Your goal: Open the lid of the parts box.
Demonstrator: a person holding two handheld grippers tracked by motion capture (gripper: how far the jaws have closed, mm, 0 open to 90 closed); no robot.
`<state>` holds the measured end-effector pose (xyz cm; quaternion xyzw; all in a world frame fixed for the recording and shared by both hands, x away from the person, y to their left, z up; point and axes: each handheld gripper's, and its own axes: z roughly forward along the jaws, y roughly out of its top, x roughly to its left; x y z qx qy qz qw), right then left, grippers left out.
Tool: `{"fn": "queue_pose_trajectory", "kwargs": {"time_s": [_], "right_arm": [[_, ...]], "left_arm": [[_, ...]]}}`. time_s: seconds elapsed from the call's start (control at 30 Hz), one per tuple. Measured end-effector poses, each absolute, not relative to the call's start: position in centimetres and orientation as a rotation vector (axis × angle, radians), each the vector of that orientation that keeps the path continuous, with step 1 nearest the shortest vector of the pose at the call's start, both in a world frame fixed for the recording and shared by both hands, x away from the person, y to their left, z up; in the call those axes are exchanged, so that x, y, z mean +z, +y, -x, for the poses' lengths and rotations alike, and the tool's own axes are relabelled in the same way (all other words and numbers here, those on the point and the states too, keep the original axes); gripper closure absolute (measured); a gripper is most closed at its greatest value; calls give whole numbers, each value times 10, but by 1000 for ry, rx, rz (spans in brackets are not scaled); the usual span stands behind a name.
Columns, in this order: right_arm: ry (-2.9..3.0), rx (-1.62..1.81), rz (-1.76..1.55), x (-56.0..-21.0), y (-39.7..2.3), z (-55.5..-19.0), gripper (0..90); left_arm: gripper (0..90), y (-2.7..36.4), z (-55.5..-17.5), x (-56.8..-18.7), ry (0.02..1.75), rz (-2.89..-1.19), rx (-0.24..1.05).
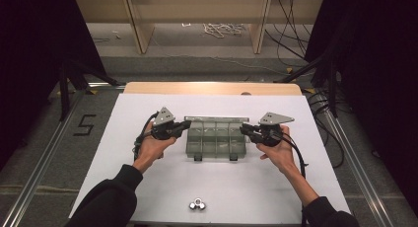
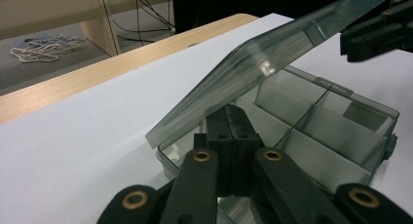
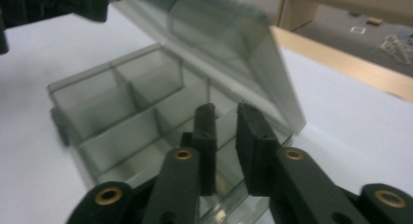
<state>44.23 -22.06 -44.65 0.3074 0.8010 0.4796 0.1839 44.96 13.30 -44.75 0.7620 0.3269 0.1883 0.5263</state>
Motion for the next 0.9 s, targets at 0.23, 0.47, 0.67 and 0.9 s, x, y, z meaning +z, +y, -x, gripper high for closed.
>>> {"fn": "queue_pose_trajectory", "kwargs": {"time_s": [0.23, 0.47, 0.67, 0.9], "right_arm": [[2298, 1321, -903, -447, -226, -439, 554], [2184, 1319, -957, -444, -232, -447, 277], [2145, 1345, -957, -440, -227, -458, 250], [2145, 1342, -904, -439, -226, -466, 330]], "left_arm": [[897, 133, -449, -447, 782, -1822, 456], [897, 134, -450, -447, 787, -1820, 453], [897, 135, -450, -447, 785, -1823, 457], [897, 135, -450, -448, 785, -1824, 458]]}}
